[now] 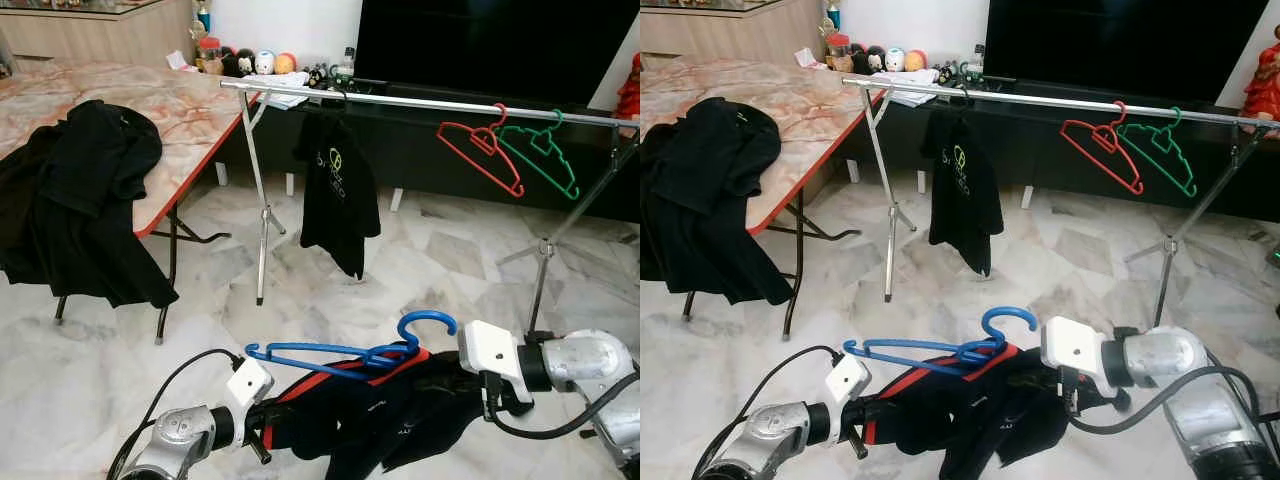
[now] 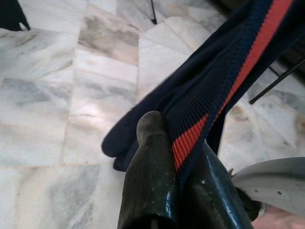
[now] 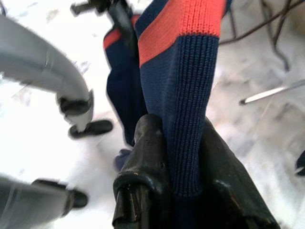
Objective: Hang hanger
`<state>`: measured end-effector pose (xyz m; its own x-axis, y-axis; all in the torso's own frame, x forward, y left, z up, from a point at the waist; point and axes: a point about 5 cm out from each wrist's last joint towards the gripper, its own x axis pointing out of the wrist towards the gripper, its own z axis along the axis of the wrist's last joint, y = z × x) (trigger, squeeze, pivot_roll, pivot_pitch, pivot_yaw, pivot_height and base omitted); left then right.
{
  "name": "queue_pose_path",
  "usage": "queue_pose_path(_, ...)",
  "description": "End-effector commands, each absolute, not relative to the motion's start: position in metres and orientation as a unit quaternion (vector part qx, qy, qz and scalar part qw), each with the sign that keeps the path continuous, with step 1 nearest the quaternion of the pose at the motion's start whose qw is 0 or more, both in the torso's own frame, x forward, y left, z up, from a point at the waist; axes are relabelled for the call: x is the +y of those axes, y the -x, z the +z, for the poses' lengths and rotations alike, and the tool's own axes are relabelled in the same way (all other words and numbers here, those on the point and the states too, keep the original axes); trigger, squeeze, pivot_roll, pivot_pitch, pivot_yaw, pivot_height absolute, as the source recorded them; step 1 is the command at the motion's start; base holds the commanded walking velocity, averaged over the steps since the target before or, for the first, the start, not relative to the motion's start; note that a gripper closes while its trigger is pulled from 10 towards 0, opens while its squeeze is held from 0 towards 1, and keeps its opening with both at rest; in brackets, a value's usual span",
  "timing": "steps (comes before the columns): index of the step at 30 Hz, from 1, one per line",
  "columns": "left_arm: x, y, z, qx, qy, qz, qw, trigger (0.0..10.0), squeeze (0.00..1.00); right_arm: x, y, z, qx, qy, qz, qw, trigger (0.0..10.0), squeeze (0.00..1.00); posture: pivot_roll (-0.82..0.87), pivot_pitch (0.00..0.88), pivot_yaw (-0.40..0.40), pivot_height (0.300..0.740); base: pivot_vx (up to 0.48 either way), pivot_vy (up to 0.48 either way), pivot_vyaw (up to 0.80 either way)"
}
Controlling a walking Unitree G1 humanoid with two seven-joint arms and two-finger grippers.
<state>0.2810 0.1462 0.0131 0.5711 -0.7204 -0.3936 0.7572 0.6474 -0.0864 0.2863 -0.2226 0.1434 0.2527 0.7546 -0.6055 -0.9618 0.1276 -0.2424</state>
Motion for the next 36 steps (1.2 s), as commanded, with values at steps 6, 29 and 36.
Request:
queue_pose_path(6, 0.159, -0.281, 0.012, 0.212, -0.068, -0.391, 0.893, 0.0, 0.00, -0.257, -0.283, 0.135, 0.235, 0.343, 0.546, 0.727, 0.0, 0.00, -0.03, 0.083, -0.010, 0.740, 0.000, 0.000, 0.00)
queue_pose_path(29, 0.162, -0.294, 0.026, 0.190, -0.084, -0.384, 0.900, 0.0, 0.00, -0.257, -0.284, 0.077, 0.309, 0.471, 0.458, 0.687, 0.0, 0.00, -0.01, 0.098, -0.005, 0.740, 0.000, 0.000, 0.00)
queue_pose_path(36, 0.159, -0.297, 0.032, 0.184, -0.084, -0.400, 0.894, 0.0, 0.00, -0.229, -0.286, 0.047, 0.307, 0.442, 0.423, 0.730, 0.0, 0.00, -0.01, 0.101, -0.007, 0.740, 0.000, 0.000, 0.00)
